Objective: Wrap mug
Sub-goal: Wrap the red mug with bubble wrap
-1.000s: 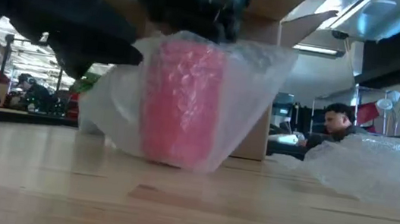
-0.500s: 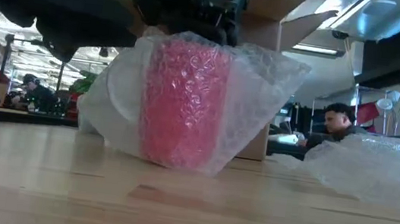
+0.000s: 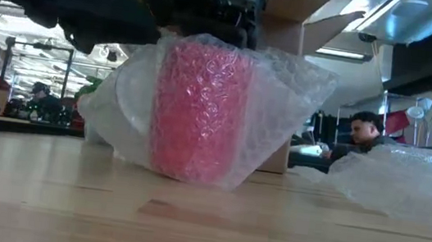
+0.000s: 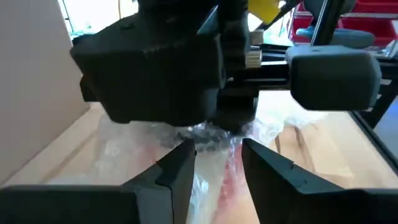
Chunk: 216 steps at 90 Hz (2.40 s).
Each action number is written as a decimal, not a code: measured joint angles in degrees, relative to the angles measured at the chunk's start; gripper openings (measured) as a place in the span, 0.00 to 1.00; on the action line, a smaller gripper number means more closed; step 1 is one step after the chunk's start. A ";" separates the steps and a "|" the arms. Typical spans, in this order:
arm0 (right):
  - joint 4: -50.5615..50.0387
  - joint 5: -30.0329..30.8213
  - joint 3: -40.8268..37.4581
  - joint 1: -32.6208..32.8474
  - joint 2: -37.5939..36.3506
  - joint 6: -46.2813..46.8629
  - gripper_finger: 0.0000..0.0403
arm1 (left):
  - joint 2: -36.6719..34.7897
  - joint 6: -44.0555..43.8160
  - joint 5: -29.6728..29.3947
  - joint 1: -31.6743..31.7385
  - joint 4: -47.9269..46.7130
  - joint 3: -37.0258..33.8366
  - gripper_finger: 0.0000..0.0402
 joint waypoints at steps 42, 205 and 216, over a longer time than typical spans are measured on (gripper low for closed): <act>-0.53 0.60 2.95 0.00 0.03 -2.90 0.03 | -1.19 -2.25 -9.35 -7.75 -3.03 -0.01 0.29; -13.09 -0.60 16.61 3.10 -0.10 2.14 0.01 | -4.46 0.27 0.78 -0.47 -4.21 0.07 0.29; -13.03 3.86 17.25 2.95 -0.96 1.67 0.01 | -4.44 -0.06 0.76 -1.25 -4.31 0.07 0.29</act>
